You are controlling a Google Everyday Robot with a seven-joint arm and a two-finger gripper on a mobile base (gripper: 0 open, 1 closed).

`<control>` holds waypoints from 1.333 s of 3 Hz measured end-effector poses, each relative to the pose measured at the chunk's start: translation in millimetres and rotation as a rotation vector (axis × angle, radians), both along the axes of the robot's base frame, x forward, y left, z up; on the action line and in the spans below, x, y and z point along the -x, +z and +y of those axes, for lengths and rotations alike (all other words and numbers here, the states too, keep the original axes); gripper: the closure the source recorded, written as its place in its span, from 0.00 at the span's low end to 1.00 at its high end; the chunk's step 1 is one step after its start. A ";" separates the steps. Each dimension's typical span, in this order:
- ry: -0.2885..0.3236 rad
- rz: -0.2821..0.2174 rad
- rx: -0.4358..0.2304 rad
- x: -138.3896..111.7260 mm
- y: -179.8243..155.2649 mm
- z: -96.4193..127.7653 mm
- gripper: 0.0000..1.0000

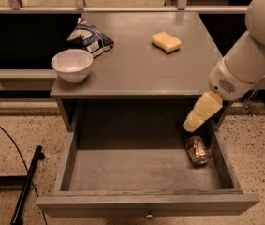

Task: Pick orange can from top drawer and place on counter

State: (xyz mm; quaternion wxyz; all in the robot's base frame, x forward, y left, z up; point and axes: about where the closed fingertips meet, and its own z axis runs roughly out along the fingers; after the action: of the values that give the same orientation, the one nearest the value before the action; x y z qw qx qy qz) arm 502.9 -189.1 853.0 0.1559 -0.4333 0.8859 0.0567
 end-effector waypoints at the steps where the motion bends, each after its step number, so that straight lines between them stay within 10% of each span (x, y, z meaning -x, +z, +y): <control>1: -0.161 0.128 -0.015 1.5 -54.7 -6.9 0.00; 4: -0.266 0.144 0.023 -0.7 -63.6 -7.8 0.00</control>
Offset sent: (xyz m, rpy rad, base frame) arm -0.0012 -0.0060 -0.0464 0.0123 0.1079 -0.1341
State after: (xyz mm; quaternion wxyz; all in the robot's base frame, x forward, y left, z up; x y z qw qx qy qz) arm 503.6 -196.8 789.4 0.0931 -0.3088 0.9449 0.0566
